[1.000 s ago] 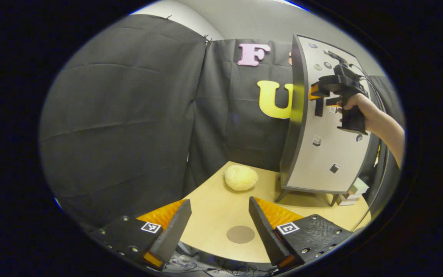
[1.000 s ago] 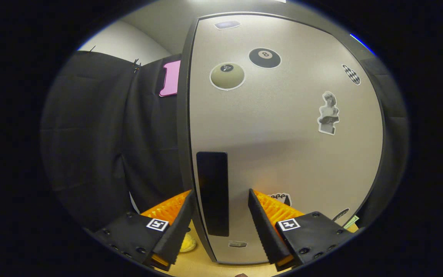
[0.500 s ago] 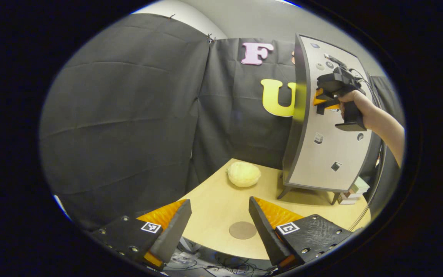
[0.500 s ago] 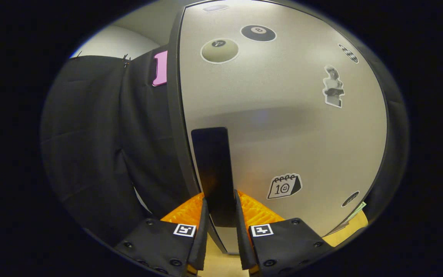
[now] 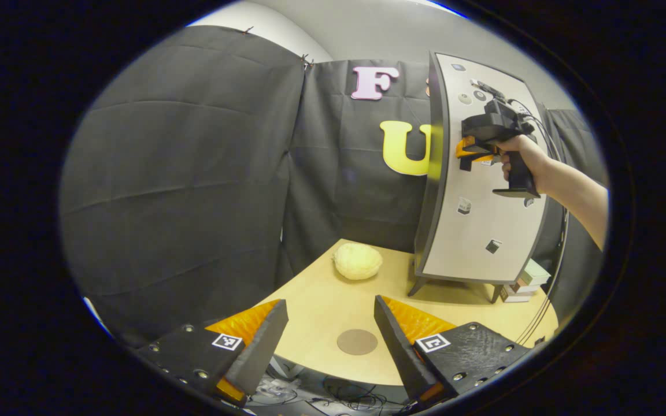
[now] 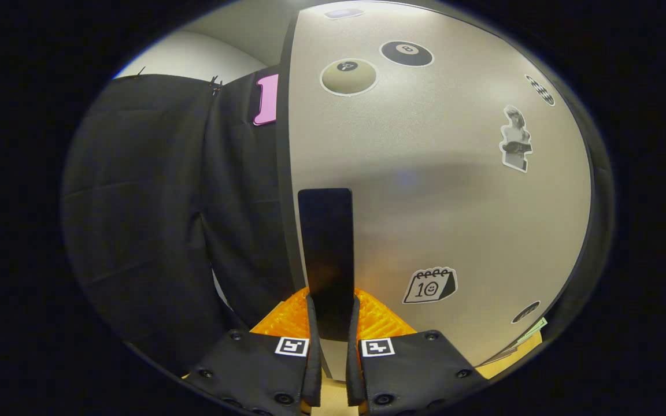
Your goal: Open the cabinet door with the right hand, grasp the bottle in the cabinet with the left hand and place it on the coaster, then close the cabinet door with the right hand.
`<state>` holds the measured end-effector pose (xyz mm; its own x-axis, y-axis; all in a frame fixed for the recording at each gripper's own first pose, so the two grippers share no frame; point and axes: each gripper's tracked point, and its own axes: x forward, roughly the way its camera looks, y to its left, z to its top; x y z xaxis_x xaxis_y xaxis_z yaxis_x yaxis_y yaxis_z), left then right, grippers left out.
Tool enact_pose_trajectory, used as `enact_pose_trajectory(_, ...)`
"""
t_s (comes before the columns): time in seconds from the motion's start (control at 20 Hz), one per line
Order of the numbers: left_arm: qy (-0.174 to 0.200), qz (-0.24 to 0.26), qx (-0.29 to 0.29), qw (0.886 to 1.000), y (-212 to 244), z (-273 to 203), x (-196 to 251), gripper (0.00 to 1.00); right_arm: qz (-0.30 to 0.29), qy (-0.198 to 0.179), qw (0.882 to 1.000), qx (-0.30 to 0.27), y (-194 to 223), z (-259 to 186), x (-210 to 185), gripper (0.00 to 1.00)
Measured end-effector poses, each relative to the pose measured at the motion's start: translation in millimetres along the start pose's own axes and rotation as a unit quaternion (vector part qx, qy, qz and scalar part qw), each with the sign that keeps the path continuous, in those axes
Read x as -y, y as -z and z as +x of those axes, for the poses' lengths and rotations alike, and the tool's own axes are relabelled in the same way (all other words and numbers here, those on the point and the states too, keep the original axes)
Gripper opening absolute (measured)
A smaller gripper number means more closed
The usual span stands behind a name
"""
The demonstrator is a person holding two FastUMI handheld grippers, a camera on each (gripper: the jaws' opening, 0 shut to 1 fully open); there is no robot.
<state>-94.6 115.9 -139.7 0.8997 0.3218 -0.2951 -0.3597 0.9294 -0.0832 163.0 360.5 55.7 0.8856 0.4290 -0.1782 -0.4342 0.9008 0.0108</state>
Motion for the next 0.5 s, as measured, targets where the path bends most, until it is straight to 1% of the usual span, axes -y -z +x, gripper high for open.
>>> enact_pose_trajectory(0.05, 0.002, -0.003, -0.002, 1.000, 1.9, -1.3, 2.4, 0.89, 0.000, -0.004, 1.000, 0.002, 0.7, -2.0, -0.3, 0.17)
enact_pose_trajectory(0.1, 0.003, -0.004, -0.004, 1.000, 3.2, -2.2, 5.3, 0.89, -0.003, -0.009, 1.000, 0.002, 1.0, -3.8, 0.3, 0.19)
enact_pose_trajectory(0.2, 0.005, -0.006, -0.004, 1.000, 4.7, -4.9, 9.7, 0.89, -0.009, -0.020, 1.000, 0.005, 1.4, -6.3, 0.8, 0.17)
enact_pose_trajectory(0.25, 0.008, -0.007, -0.006, 1.000, 7.8, -6.8, 13.5, 0.89, -0.011, -0.027, 1.000, 0.003, 2.2, -7.9, 0.9, 0.19)
enact_pose_trajectory(0.5, 0.017, 0.007, 0.001, 1.000, 10.5, -22.2, 29.1, 0.89, -0.014, -0.068, 0.998, -0.005, 0.8, -5.8, 5.2, 0.19)
